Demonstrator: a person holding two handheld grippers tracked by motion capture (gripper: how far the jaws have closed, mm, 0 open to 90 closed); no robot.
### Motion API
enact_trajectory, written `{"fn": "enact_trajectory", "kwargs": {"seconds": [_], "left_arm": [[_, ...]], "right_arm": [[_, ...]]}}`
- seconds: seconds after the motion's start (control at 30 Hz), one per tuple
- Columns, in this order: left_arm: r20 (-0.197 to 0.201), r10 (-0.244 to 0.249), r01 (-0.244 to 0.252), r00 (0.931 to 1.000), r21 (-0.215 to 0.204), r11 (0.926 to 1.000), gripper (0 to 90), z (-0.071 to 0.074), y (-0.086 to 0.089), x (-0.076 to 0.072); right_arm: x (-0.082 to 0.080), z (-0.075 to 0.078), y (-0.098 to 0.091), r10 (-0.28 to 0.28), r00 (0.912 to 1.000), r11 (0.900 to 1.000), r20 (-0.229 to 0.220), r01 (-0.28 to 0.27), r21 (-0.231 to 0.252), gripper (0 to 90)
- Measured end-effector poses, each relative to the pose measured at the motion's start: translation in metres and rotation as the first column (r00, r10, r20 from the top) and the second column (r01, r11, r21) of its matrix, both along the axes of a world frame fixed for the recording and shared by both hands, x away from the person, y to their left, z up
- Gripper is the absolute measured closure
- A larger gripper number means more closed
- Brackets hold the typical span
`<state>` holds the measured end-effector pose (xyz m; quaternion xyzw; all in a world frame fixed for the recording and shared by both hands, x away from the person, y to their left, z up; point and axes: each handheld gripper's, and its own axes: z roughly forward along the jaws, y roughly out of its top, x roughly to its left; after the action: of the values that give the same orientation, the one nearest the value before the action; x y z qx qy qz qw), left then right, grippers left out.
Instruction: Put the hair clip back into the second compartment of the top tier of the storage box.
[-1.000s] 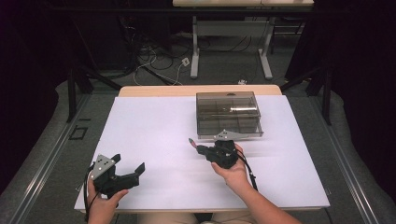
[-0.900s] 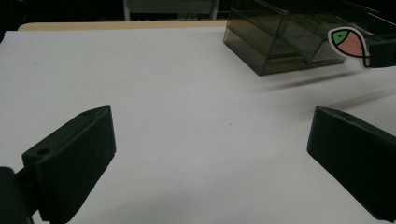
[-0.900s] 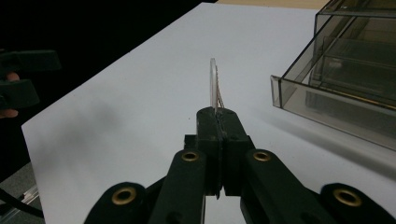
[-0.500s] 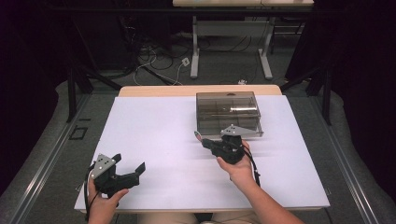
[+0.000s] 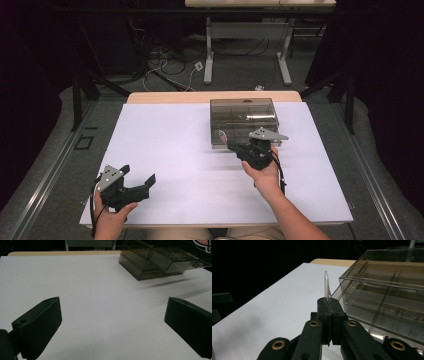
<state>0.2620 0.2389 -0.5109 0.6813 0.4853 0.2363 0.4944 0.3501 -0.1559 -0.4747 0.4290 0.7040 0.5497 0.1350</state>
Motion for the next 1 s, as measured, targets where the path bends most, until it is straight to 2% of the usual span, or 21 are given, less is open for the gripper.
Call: {"fn": "enact_trajectory", "kwargs": {"seconds": [0.23, 0.43, 1.0], "left_arm": [[0.003, -0.002, 0.002, 1.0000, 0.007, 1.0000, 1.4, 0.000, 0.000, 0.000], [0.002, -0.003, 0.003, 1.0000, 0.002, 1.0000, 1.4, 0.000, 0.000, 0.000], [-0.003, -0.005, 0.005, 1.0000, 0.000, 1.0000, 1.5, -0.001, -0.001, 0.003]], "right_arm": [[0.004, 0.001, -0.009, -0.025, 0.9996, 0.9997, 0.015, 0.025, 0.007, 89.4], [0.005, 0.002, -0.015, -0.068, 0.9977, 0.9975, 0.005, 0.068, 0.022, 89.3], [0.014, 0.002, -0.034, -0.130, 0.9914, 0.9908, -0.006, 0.131, 0.036, 89.3]]}}
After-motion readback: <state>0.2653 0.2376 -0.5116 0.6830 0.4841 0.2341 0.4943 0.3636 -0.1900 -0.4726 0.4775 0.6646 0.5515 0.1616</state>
